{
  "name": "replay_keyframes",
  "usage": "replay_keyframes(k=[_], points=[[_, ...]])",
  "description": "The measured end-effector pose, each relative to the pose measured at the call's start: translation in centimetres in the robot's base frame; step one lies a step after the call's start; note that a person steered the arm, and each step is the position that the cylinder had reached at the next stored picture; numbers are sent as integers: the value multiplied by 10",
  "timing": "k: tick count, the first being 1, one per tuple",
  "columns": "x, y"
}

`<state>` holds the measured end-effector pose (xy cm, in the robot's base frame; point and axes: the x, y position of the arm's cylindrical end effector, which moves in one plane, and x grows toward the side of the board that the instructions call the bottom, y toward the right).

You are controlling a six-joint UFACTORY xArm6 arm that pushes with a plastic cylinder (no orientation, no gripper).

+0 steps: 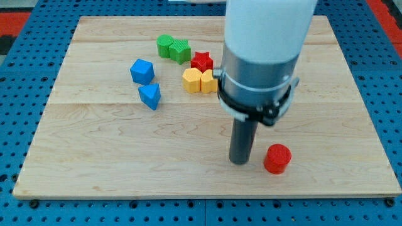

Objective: Place yellow hexagon left to red circle

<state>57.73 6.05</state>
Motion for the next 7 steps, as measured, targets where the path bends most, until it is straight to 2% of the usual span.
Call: replay_keyframes(k=[1,3,4,5,6,7], points=[[14,44],[-10,54],[-66,6],[-102,-73],[-102,-165],[-130,-231]])
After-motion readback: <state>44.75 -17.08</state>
